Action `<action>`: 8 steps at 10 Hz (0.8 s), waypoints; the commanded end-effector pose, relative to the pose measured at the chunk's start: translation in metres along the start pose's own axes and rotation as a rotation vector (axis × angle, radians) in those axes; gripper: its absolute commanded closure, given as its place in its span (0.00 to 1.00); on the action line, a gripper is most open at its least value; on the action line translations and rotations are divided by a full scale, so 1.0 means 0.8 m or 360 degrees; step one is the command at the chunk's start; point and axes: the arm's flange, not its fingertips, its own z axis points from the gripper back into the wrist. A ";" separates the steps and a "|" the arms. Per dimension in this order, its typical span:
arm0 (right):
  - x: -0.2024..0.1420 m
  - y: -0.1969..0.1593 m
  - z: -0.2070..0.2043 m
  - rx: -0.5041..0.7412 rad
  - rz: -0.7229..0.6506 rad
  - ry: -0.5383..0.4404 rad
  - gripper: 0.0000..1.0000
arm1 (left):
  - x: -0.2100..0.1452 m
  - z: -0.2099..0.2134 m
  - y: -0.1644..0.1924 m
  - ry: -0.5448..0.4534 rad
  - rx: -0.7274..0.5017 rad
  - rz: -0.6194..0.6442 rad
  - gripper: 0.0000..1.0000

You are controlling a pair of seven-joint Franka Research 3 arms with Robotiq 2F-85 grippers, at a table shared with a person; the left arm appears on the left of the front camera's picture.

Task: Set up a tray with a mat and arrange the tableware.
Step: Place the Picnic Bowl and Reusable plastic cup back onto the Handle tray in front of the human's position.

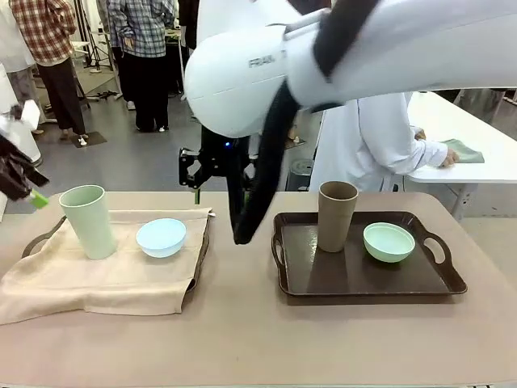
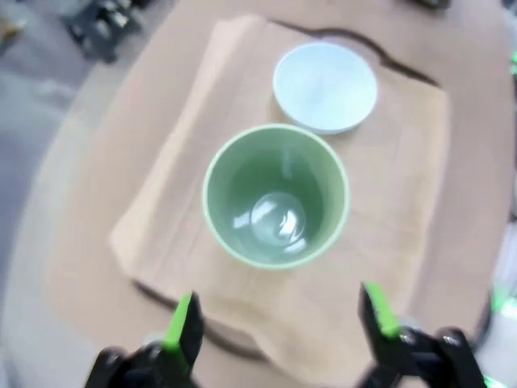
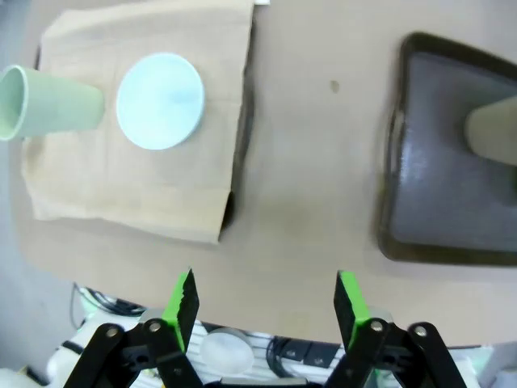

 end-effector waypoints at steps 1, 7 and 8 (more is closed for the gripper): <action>-0.042 -0.035 0.022 -0.0004 -0.0049 -0.0129 0.13 | 0.074 0.029 -0.069 0.0322 0.0175 0.0311 0.00; -0.091 -0.104 0.098 -0.0047 0.0043 -0.0110 0.13 | 0.254 0.025 -0.119 0.0575 0.0065 0.0727 0.00; -0.078 -0.078 0.090 -0.0029 0.0016 -0.0144 0.13 | 0.216 0.024 -0.136 0.0636 0.0276 0.0667 0.00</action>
